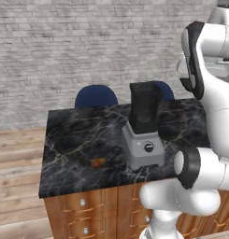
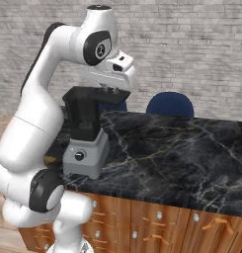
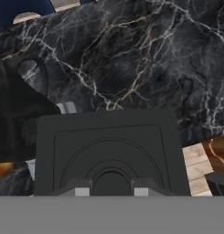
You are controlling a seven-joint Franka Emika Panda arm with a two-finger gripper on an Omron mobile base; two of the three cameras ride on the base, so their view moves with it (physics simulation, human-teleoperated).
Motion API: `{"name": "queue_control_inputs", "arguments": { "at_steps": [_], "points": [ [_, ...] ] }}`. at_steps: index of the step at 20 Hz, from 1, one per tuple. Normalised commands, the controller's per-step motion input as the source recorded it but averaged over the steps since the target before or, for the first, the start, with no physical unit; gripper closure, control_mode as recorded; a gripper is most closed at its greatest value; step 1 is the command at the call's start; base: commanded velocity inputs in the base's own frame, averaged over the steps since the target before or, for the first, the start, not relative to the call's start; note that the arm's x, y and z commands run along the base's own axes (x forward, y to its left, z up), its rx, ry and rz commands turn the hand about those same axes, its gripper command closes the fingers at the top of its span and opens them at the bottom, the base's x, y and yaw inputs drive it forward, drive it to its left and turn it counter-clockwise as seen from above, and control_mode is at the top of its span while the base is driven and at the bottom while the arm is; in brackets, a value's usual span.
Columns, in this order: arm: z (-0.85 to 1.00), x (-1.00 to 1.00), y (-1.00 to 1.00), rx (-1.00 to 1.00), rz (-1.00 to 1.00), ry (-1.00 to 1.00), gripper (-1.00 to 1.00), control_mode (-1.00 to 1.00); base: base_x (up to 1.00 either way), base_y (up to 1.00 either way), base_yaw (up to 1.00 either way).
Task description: Open the blender lid, put the pear in the blender, close the lid, and start the blender.
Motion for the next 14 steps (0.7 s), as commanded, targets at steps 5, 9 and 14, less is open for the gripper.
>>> {"name": "queue_control_inputs", "arguments": {
  "at_steps": [5,9,14],
  "points": [
    [-0.61,-0.54,-1.00,0.05,-0.15,-0.06,1.00,-1.00,0.00,0.00,0.00],
    [-0.80,-0.16,-0.88,0.01,-0.10,0.00,1.00,-1.00,0.00,0.00,0.00],
    [-0.98,0.13,-0.25,0.00,-0.01,0.00,1.00,-1.00,0.00,0.00,0.00]
  ]
}}
